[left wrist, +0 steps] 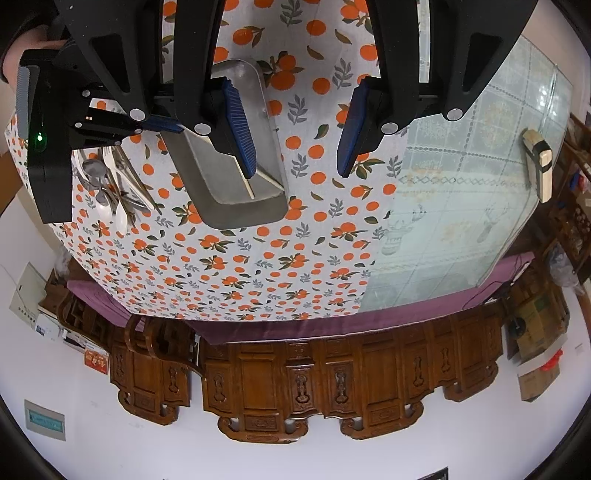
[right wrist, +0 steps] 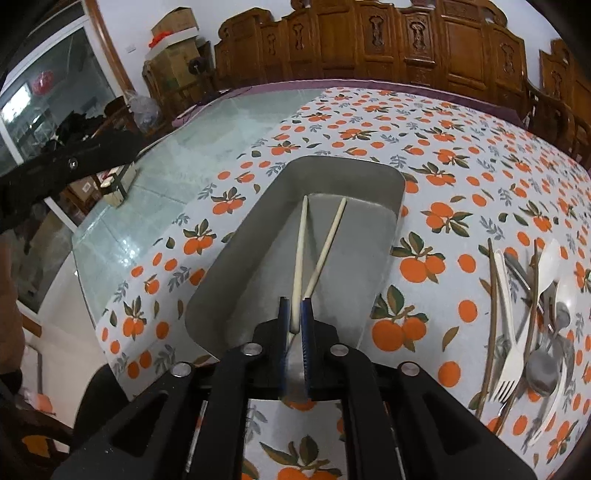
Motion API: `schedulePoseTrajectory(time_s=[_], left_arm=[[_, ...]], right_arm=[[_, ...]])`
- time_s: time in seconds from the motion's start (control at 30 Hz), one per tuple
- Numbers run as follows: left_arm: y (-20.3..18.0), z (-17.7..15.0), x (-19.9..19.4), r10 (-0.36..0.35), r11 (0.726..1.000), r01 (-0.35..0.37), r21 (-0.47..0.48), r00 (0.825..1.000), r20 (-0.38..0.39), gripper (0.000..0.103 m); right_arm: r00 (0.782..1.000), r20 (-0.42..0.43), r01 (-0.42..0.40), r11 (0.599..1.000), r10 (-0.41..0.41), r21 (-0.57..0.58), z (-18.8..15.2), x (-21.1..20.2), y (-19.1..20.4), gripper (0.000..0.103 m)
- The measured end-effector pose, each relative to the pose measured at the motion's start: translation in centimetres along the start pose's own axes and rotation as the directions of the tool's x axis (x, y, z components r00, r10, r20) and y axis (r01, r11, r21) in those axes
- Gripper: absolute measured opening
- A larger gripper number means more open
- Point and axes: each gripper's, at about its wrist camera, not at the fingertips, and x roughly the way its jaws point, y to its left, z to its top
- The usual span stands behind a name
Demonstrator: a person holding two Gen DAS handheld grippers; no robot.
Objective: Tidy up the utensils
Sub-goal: 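Lower the held chopstick into the grey tray and open the right gripper, then move the right gripper back over the utensil pile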
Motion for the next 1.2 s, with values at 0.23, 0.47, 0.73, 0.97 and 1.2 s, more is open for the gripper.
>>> schedulePoseTrajectory(time_s=[0.23, 0.47, 0.73, 0.97, 1.2], left_arm=[[-0.6, 0.1, -0.3, -0.002, 1.0, 0.002, -0.002, 1.0, 0.004, 0.043], [-3.2, -0.2, -1.1, -0.021, 1.0, 0.021, 0.004, 1.0, 0.008, 0.057], [-8.5, -0.9, -1.4, -0.108, 0.994, 0.107, 0.01, 0.994, 0.016, 0.06], [-13.3, -2.0, 0.0, -0.154, 0.987, 0.155, 0.047, 0.988, -0.011, 0.06], [-15.7, -2.8, 2.0, -0.171, 0.983, 0.174, 0.05, 0.983, -0.061, 0.06]], right_arm=[[0.996, 0.084, -0.004, 0.999, 0.006, -0.033, -0.1, -4.1, -1.0, 0.04], [0.983, 0.172, 0.069, 0.997, -0.063, -0.032, -1.2, -9.8, -3.2, 0.04], [0.959, 0.21, 0.187, 0.982, -0.188, 0.026, -3.8, -15.0, -8.0, 0.04], [0.942, 0.188, 0.263, 0.96, -0.276, 0.092, -7.2, -17.1, -13.1, 0.04], [0.945, 0.127, 0.282, 0.948, -0.301, 0.148, -9.0, -15.0, -17.5, 0.04]])
